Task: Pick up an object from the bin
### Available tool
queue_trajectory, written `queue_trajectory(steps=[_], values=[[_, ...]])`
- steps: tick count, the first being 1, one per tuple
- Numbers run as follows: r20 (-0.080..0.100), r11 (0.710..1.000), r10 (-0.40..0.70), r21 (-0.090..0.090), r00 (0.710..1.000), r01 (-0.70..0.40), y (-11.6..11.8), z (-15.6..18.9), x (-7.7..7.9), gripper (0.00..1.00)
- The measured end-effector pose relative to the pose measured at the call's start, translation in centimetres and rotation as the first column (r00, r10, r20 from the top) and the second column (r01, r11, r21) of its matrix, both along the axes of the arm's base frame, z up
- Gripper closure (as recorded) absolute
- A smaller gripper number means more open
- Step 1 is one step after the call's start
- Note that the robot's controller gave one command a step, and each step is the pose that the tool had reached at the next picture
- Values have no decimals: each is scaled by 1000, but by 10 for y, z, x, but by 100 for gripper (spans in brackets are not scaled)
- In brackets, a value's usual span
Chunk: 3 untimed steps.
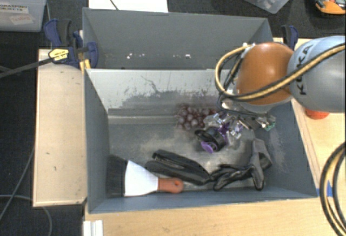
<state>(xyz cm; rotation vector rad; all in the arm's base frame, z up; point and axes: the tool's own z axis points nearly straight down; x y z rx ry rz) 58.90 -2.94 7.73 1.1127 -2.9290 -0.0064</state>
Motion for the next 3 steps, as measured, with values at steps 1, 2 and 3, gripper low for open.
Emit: queue_trajectory(steps=[1,2,3], values=[[2,1000,-18,-1,1000,18,19,15,0,100],[-1,998,-59,0,998,59,17,113,-13,100],[7,999,-34,2,999,34,30,207,-22,100]])
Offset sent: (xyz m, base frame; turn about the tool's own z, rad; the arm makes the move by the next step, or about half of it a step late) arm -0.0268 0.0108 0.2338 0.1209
